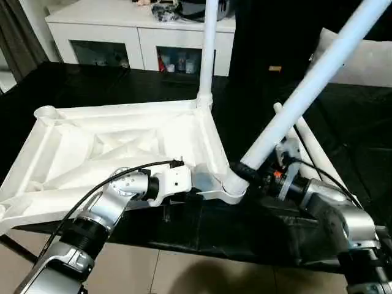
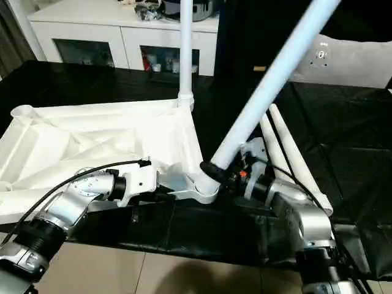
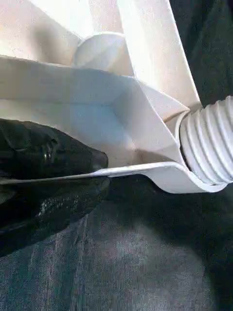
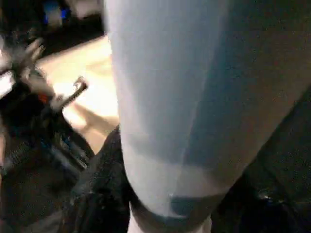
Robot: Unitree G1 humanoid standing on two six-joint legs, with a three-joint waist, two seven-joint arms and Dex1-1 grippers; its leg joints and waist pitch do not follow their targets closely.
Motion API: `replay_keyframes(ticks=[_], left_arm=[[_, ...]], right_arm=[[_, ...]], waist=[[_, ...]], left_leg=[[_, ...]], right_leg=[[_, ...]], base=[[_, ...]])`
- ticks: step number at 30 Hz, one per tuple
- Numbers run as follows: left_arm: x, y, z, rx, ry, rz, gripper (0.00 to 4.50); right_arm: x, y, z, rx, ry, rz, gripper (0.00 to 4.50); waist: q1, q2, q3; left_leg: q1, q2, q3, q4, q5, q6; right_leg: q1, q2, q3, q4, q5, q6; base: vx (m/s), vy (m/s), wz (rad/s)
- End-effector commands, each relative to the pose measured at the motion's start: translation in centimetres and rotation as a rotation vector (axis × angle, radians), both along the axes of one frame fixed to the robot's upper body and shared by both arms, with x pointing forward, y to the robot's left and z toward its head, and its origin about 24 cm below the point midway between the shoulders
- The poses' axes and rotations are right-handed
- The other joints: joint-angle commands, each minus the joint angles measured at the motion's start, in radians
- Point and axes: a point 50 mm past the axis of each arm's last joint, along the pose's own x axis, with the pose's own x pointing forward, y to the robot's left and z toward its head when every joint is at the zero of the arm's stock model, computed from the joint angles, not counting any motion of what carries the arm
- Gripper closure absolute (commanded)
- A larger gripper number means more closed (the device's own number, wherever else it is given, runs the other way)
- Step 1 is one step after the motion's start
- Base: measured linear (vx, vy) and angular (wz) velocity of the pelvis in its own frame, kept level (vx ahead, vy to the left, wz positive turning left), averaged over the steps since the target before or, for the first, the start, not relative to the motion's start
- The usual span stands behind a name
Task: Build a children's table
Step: Insert table leg to table base, then rotate leg to tighten
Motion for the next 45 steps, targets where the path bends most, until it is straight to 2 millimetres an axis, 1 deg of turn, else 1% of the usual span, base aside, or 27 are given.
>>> replay_keyframes(ticks=[1,4,5,6,8,10,12,13,16,17,20,21,23,30,34,35,36,37,38,39,40,41,42,43,44,45], left_arm=[[-0.1,0.3,-0.1,0.015,-0.005,-0.016,4.5],[-0.2,0.3,-0.1,0.019,-0.004,-0.025,4.5],[-0.2,0.2,-0.1,0.022,-0.004,-0.03,4.5],[-0.1,0.3,-0.1,0.031,-0.005,-0.042,4.5],[-0.1,0.3,-0.1,0.031,-0.005,-0.042,4.5],[0.1,0.5,0.2,0.042,-0.006,-0.056,4.5],[0.2,0.6,0.3,0.046,-0.005,-0.063,4.5],[0.4,0.7,0.5,0.045,0.001,-0.071,4.5],[0.6,0.7,0.9,0.046,0.005,-0.082,4.5],[0.8,0.7,1.1,0.049,0.008,-0.088,4.5],[1.0,0.8,1.2,0.065,0.008,-0.102,4.5],[1.2,0.9,1.3,0.082,0.001,-0.109,4.5],[1.2,1.0,1.3,0.089,0.0,-0.113,4.5],[1.3,1.3,1.1,0.097,0.001,-0.108,4.5],[1.0,1.7,0.6,0.089,0.024,-0.053,4.5],[0.8,1.9,0.3,0.096,0.033,-0.008,4.5],[0.7,2.0,0.1,0.102,0.041,0.04,4.5],[0.5,1.9,-0.1,0.08,0.055,0.115,4.5],[0.4,1.6,-0.1,0.051,0.07,0.151,4.5],[0.2,1.2,-0.1,0.024,0.08,0.175,4.5],[0.1,0.7,0.0,-0.004,0.084,0.206,4.5],[0.0,-0.1,0.0,-0.033,0.083,0.253,4.5],[0.0,-0.6,0.0,-0.047,0.081,0.281,4.5],[0.0,-1.2,0.0,-0.059,0.073,0.317,4.5],[0.0,-1.5,0.0,-0.062,0.068,0.333,4.5],[0.1,-2.0,0.0,-0.067,0.057,0.369,4.5]], right_arm=[[-1.1,-0.9,-2.8,-0.241,0.073,0.02,2.64],[-1.2,-0.7,-2.9,-0.262,0.071,0.044,2.64],[-1.1,-0.6,-2.9,-0.267,0.07,0.052,2.64],[-0.9,-0.3,-2.8,-0.256,0.078,0.068,2.64],[-0.9,-0.3,-2.8,-0.256,0.078,0.068,2.64],[-0.8,0.1,-2.9,-0.258,0.104,0.106,2.64],[-0.9,0.3,-3.1,-0.25,0.123,0.129,2.64],[-0.9,0.4,-3.2,-0.239,0.145,0.142,2.64],[-0.8,0.6,-3.5,-0.236,0.171,0.163,2.64],[-0.8,0.7,-3.6,-0.226,0.185,0.171,2.64],[-0.7,0.8,-3.7,-0.226,0.196,0.185,2.64],[-0.7,0.9,-3.7,-0.246,0.191,0.2,2.64],[-0.7,1.0,-3.7,-0.25,0.19,0.206,2.64],[-1.2,1.5,-3.7,-0.25,0.189,0.231,2.64],[-1.4,2.0,-3.7,-0.239,0.196,0.202,2.64],[-1.4,2.1,-3.7,-0.239,0.2,0.164,2.64],[-1.3,2.2,-3.8,-0.24,0.204,0.123,2.64],[-1.1,2.4,-3.8,-0.247,0.209,0.04,2.64],[-0.9,2.5,-3.9,-0.245,0.216,-0.016,2.64],[-0.7,2.6,-3.9,-0.238,0.227,-0.068,2.64],[-0.4,2.8,-3.9,-0.229,0.234,-0.127,2.64],[0.1,2.9,-4.0,-0.23,0.234,-0.215,2.64],[0.4,2.9,-4.0,-0.23,0.234,-0.271,2.64],[0.8,3.0,-3.9,-0.224,0.236,-0.335,2.64],[1.0,3.1,-3.9,-0.219,0.238,-0.357,2.64],[1.3,3.3,-3.8,-0.213,0.234,-0.385,2.64]], waist=[[0.0,-0.003,-0.05],[-0.003,-0.004,-0.051],[-0.004,-0.004,-0.051],[-0.005,-0.007,-0.052],[-0.004,-0.006,-0.052],[-0.007,-0.005,-0.051],[-0.007,-0.004,-0.051],[-0.006,-0.002,-0.051],[-0.006,-0.002,-0.052],[-0.005,0.001,-0.052],[-0.006,-0.001,-0.053],[-0.005,0.0,-0.054],[-0.005,0.001,-0.054],[-0.005,-0.002,-0.052],[-0.004,-0.002,-0.052],[-0.006,-0.008,-0.052],[-0.005,-0.006,-0.05],[-0.013,-0.008,-0.042],[-0.018,-0.007,-0.038],[-0.028,-0.008,-0.027],[-0.045,-0.009,-0.022],[-0.066,-0.012,-0.02],[-0.072,0.001,-0.023],[-0.099,0.007,-0.019],[-0.1,0.026,-0.017],[-0.074,0.042,-0.015]], left_leg=[[-0.012,0.035,-0.004,-0.07,-0.142,0.047],[-0.01,0.034,-0.005,-0.07,-0.167,0.051],[-0.009,0.035,-0.005,-0.071,-0.169,0.051],[-0.01,0.036,-0.006,-0.071,-0.172,0.052],[-0.009,0.036,-0.006,-0.072,-0.175,0.055],[-0.008,0.034,-0.006,-0.071,-0.192,0.055],[-0.008,0.034,-0.006,-0.071,-0.192,0.054],[-0.006,0.036,-0.006,-0.071,-0.195,0.054],[-0.008,0.038,-0.008,-0.072,-0.196,0.05],[-0.007,0.038,-0.008,-0.073,-0.196,0.049],[-0.007,0.039,-0.008,-0.073,-0.193,0.047],[-0.007,0.04,-0.008,-0.073,-0.189,0.046],[-0.008,0.04,-0.008,-0.074,-0.191,0.045],[-0.007,0.041,-0.008,-0.075,-0.192,0.041],[-0.008,0.043,-0.008,-0.076,-0.187,0.038],[-0.009,0.048,-0.01,-0.079,-0.183,0.031],[-0.009,0.047,-0.011,-0.08,-0.185,0.032],[-0.003,0.043,-0.008,-0.082,-0.223,0.022],[-0.001,0.041,-0.008,-0.082,-0.245,0.016],[0.014,0.032,-0.007,-0.076,-0.306,0.009],[0.025,0.026,-0.011,-0.068,-0.355,-0.001],[0.028,0.019,-0.016,-0.057,-0.397,-0.002],[0.038,0.027,-0.02,-0.059,-0.415,-0.007],[0.029,0.051,-0.037,-0.074,-0.499,-0.001],[0.007,0.088,-0.057,-0.11,-0.575,0.001],[-0.041,0.148,-0.069,-0.189,-0.764,-0.02]], right_leg=[[0.062,-0.074,0.056,-0.081,-0.445,-0.021],[0.061,-0.074,0.052,-0.087,-0.475,-0.014],[0.061,-0.074,0.052,-0.087,-0.473,-0.015],[0.061,-0.074,0.053,-0.086,-0.464,-0.018],[0.061,-0.074,0.053,-0.086,-0.459,-0.022],[0.06,-0.073,0.051,-0.089,-0.477,-0.022],[0.061,-0.073,0.051,-0.089,-0.479,-0.019],[0.06,-0.074,0.051,-0.089,-0.478,-0.02],[0.062,-0.075,0.052,-0.087,-0.465,-0.029],[0.062,-0.076,0.052,-0.086,-0.46,-0.032],[0.062,-0.075,0.054,-0.083,-0.442,-0.043],[0.063,-0.076,0.054,-0.082,-0.431,-0.049],[0.064,-0.076,0.055,-0.081,-0.427,-0.051],[0.063,-0.078,0.056,-0.081,-0.435,-0.05],[0.064,-0.079,0.058,-0.078,-0.429,-0.051],[0.066,-0.08,0.061,-0.073,-0.419,-0.056],[0.064,-0.081,0.06,-0.074,-0.425,-0.058],[0.059,-0.078,0.055,-0.086,-0.497,-0.037],[0.057,-0.077,0.052,-0.091,-0.535,-0.027],[0.044,-0.074,0.036,-0.114,-0.647,0.009],[0.038,-0.074,0.018,-0.131,-0.722,0.044],[0.04,-0.065,-0.014,-0.158,-0.773,0.1],[0.044,-0.069,-0.019,-0.161,-0.753,0.098],[0.07,-0.059,-0.056,-0.166,-0.697,0.11],[0.105,-0.059,-0.039,-0.112,-0.614,0.095],[0.136,-0.052,0.024,0.077,-0.274,0.007]], base=[[0.0,0.0,0.0],[0.0,0.0,0.0],[0.0,0.0,0.0],[0.0,0.0,0.0],[0.0,0.0,0.0],[0.0,0.0,0.0],[0.0,0.0,0.0],[0.0,0.0,0.0],[0.0,0.0,0.0],[0.0,0.0,0.0],[0.0,0.0,0.0],[0.0,0.0,0.0],[0.0,0.0,0.0],[0.0,0.0,0.0],[0.0,0.0,0.0],[0.0,0.0,0.0],[0.0,0.0,0.0],[0.0,0.0,0.0],[0.0,0.0,0.0],[0.0,0.0,0.0],[0.0,0.0,0.0],[0.0,0.0,0.0],[0.0,0.0,0.0],[0.0,0.0,0.0],[-0.102,0.051,-0.03],[-0.102,0.051,-0.03]])
